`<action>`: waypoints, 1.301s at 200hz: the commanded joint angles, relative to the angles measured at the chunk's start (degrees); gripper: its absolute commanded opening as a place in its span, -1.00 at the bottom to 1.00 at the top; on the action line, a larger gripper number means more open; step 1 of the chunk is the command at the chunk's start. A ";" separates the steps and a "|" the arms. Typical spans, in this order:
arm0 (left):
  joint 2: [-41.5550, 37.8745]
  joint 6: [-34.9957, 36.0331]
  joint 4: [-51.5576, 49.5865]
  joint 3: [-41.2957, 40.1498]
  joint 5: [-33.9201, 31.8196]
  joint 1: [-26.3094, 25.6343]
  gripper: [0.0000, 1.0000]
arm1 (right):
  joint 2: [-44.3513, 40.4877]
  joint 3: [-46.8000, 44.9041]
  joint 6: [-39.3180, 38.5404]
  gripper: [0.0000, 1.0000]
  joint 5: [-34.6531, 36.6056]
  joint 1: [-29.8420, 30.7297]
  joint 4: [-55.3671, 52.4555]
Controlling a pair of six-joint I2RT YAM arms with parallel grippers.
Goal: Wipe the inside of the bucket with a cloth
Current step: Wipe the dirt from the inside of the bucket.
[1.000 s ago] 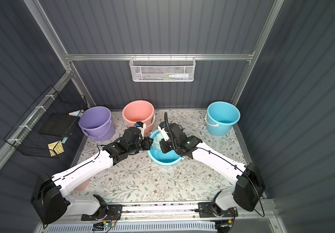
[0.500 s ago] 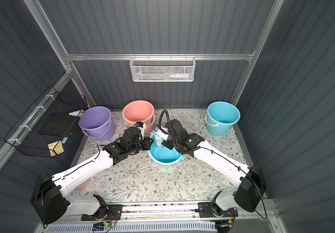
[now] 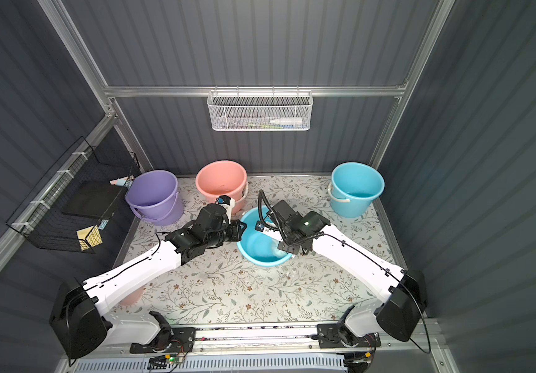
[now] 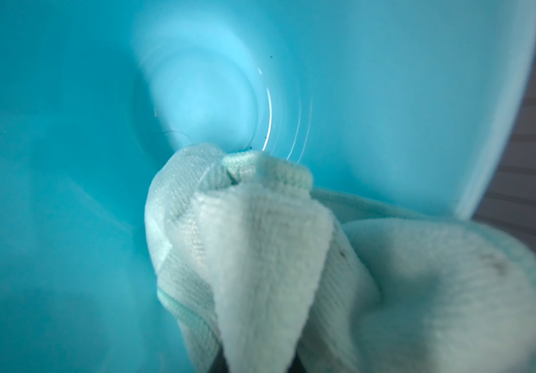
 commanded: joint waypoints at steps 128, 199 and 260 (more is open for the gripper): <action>-1.18 -0.22 1.92 1.15 0.07 0.09 -1.00 | 0.50 -2.05 15.44 -1.00 -43.21 -0.01 18.89; -1.35 -0.14 1.93 0.91 0.42 0.09 -1.00 | 5.56 0.25 13.70 -1.00 -11.24 -1.21 30.48; -1.10 0.02 1.77 1.20 0.34 0.06 -1.00 | 4.40 2.34 9.04 -1.00 2.07 -2.57 30.25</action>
